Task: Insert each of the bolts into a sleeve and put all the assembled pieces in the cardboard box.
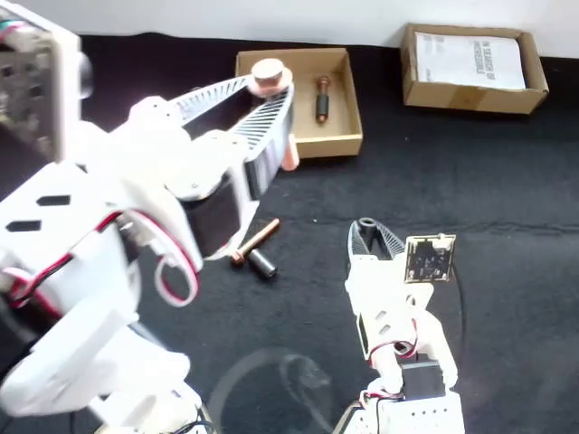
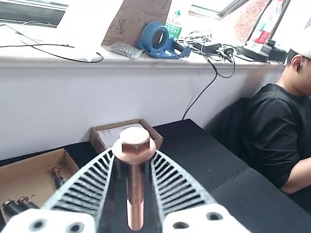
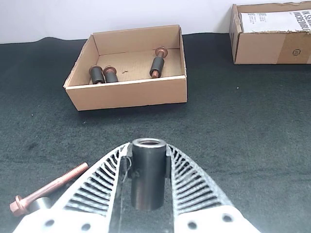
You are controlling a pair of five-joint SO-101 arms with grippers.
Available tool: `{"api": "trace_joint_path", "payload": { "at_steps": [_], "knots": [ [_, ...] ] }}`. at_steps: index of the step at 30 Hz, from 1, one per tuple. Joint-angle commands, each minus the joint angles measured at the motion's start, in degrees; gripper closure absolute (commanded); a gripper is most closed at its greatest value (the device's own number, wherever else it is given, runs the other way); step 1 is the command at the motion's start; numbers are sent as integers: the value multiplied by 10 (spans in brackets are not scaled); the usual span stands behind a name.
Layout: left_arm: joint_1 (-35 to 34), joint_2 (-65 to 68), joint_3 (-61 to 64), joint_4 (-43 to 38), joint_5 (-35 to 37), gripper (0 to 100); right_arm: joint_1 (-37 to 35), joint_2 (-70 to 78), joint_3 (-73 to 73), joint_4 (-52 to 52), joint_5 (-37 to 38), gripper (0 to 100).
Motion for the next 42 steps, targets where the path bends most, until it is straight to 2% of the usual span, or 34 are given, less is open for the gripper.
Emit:
{"api": "trace_joint_path", "payload": {
  "at_steps": [1, 8, 18, 32, 42],
  "knots": [
    [6, -85, 122, -1, -17, 991, -6, -7, 74, -10, 2, 992],
    [2, -209, 362, -10, -19, 991, -6, -7, 74, -10, 2, 992],
    [0, -224, 597, -156, -18, 991, -6, -7, 74, -10, 2, 992],
    [4, -227, 974, -532, -18, 991, -6, -7, 74, -10, 2, 992],
    [20, -227, 1185, -888, -20, 991, -6, -7, 74, -10, 2, 992]
  ]
}}
